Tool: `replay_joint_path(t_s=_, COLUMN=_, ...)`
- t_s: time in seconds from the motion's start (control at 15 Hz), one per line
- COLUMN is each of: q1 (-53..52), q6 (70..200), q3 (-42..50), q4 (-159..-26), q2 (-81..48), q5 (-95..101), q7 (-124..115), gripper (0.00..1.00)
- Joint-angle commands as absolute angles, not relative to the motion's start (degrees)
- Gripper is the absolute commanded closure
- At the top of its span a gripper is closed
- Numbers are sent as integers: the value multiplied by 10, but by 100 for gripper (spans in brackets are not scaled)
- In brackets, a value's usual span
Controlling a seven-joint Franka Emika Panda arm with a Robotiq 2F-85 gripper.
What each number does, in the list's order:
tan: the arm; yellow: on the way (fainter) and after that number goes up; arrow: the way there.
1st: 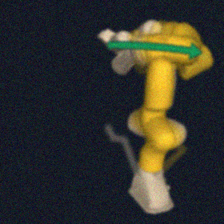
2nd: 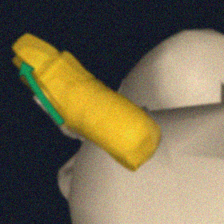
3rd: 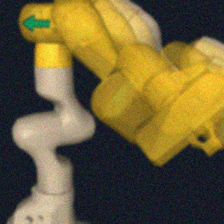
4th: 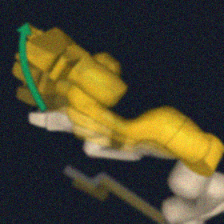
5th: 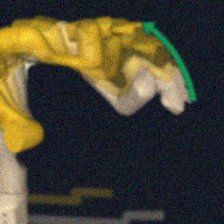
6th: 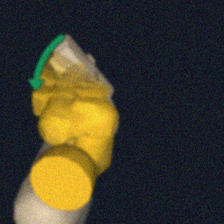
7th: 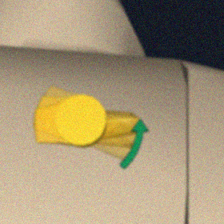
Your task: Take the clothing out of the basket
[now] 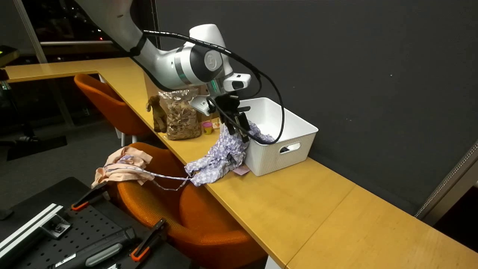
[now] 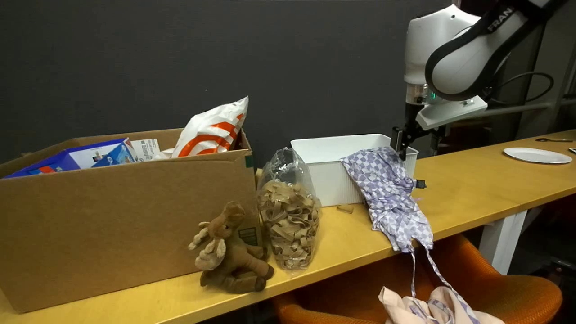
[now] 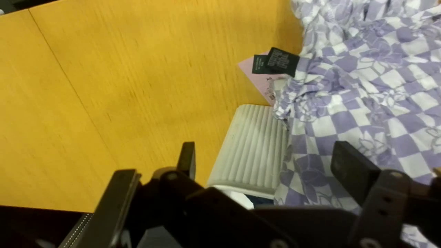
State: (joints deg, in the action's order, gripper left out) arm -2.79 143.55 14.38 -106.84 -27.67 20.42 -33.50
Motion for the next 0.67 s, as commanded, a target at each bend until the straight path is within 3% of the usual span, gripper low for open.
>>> replay_joint_path(t_s=0.0, q1=-40, q6=1473, q3=174, q4=-1068, q2=-292, q5=236, q7=-354, gripper=0)
replay_joint_path(t_s=0.6, q1=-42, q6=1544, q3=135, q4=-1100, q2=-276, q5=191, q7=-290, gripper=0)
